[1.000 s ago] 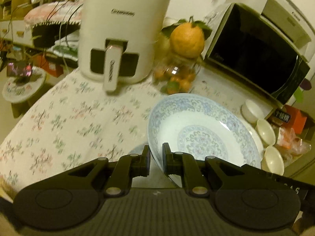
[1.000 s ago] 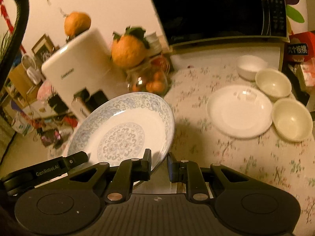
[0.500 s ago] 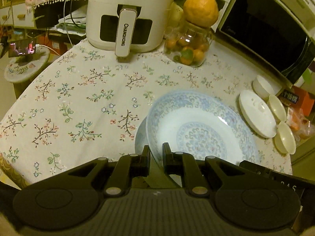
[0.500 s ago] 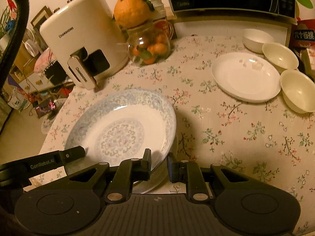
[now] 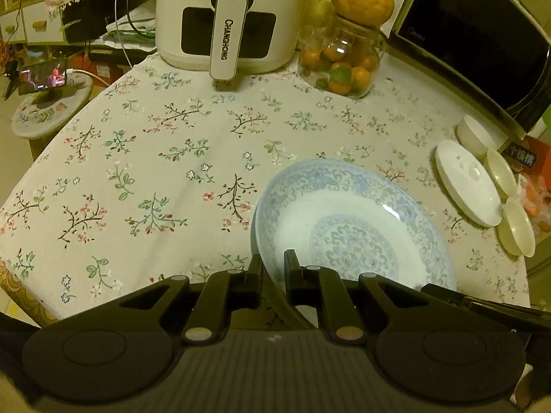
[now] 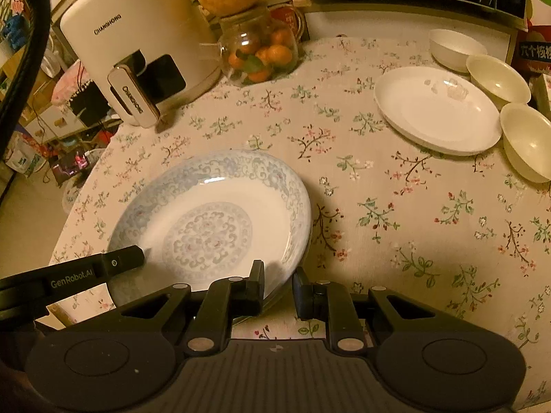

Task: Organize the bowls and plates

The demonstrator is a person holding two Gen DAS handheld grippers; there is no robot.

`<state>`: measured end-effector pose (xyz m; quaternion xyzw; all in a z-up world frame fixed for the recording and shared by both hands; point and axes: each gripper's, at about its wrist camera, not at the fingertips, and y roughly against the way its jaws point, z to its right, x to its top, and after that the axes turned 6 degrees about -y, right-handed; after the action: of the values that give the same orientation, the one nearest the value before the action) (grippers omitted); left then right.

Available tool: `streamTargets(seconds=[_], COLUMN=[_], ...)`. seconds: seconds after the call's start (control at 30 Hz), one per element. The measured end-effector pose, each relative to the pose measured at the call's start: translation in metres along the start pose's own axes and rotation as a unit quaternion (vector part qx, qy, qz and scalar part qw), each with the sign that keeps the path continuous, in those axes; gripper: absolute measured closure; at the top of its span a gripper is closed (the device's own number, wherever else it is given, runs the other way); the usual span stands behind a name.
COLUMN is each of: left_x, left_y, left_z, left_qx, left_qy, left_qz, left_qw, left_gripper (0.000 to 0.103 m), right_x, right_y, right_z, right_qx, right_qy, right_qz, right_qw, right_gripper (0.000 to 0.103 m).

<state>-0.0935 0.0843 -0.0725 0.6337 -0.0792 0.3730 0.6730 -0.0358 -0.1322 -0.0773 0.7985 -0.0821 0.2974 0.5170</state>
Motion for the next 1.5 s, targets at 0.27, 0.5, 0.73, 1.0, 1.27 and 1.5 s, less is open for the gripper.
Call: streamTargets(seconds=[0.27, 0.5, 0.73, 1.0, 1.27, 1.5], left_x=[-0.001, -0.001, -0.003, -0.006, -0.009, -0.012], left_y=[-0.004, -0.005, -0.006, -0.009, -0.011, -0.014], left_z=[0.001, 0.003, 0.010, 0.019, 0.024, 0.027], left_qx=[0.008, 0.015, 0.037, 0.067, 0.090, 0.102], left_qy=[-0.002, -0.012, -0.041, -0.072, -0.093, -0.104], left_qz=[-0.006, 0.000, 0.011, 0.026, 0.032, 0.030], left_qw=[1.0000, 0.9998, 0.9984, 0.9948, 0.9911, 0.9889], left_gripper=[0.093, 0.093, 0.092, 0.090, 0.090, 0.091], right_x=[-0.001, 0.000, -0.002, -0.002, -0.001, -0.001], right_y=[-0.005, -0.009, -0.012, -0.015, -0.017, -0.019], right_z=[-0.001, -0.005, -0.010, -0.013, -0.019, -0.023], right_qx=[-0.008, -0.016, -0.028, -0.039, -0.050, -0.058], right_qy=[0.003, 0.006, 0.009, 0.010, 0.020, 0.034], right_qz=[-0.007, -0.007, -0.009, -0.012, -0.015, -0.018], right_qw=[1.000, 1.000, 1.000, 0.999, 0.998, 0.998], right_gripper=[0.086, 0.085, 0.085, 0.085, 0.085, 0.085])
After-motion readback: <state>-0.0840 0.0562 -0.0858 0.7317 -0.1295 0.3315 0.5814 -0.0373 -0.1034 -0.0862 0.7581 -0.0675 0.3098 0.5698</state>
